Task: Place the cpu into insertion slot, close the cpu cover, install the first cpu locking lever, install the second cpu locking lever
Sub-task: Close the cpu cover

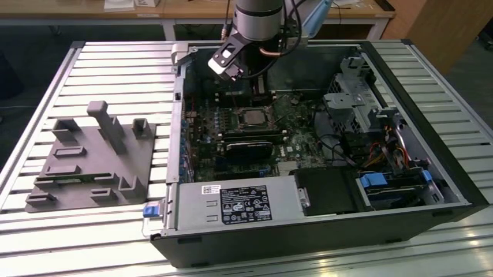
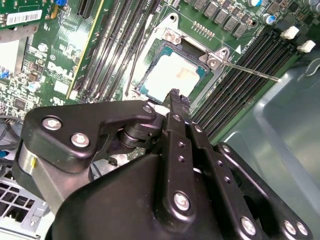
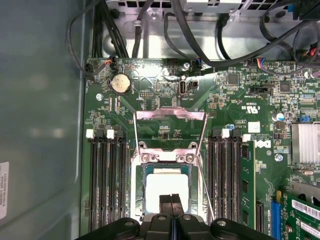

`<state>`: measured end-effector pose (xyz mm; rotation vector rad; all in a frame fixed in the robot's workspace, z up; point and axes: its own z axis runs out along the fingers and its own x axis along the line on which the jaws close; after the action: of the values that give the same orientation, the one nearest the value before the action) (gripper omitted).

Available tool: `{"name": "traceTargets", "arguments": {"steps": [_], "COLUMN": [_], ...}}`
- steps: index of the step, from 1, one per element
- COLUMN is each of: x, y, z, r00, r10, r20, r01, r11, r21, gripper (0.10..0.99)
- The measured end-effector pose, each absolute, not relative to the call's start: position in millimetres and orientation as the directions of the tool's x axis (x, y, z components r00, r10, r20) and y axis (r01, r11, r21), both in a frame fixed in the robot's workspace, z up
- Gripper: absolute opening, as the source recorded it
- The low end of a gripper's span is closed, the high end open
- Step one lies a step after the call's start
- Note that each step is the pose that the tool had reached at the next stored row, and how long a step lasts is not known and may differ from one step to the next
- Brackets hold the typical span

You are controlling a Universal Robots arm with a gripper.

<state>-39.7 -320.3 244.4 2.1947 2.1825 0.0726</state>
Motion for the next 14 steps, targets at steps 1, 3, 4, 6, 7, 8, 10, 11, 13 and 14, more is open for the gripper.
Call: {"name": "traceTargets", "arguments": {"steps": [1,3,4,6,7,8,10,11,13,14], "x": [-40,-40,-40,-40,-40,-40,-40,-40,-40,-40], "y": [-320,-320,-320,-320,-320,-320,-320,-320,-320,-320], "z": [246,248,250,253,255,256,259,260,263,263], "r00": [0.006,0.006,0.006,0.006,0.006,0.006,0.006,0.006,0.006,0.006], "r10": [1.000,1.000,1.000,1.000,1.000,1.000,1.000,1.000,1.000,1.000], "r20": [0.001,0.001,0.001,0.001,0.001,0.001,0.001,0.001,0.001,0.001], "r01": [0.998,0.998,0.998,0.998,0.998,0.998,0.998,0.998,0.998,0.998], "r11": [-0.006,-0.006,-0.006,-0.006,-0.006,-0.006,-0.006,-0.006,-0.006,-0.006], "r21": [0.065,0.065,0.065,0.065,0.066,0.065,0.065,0.065,0.066,0.065], "gripper": [0.106,0.106,0.106,0.106,0.106,0.106,0.106,0.106,0.106,0.106]}}
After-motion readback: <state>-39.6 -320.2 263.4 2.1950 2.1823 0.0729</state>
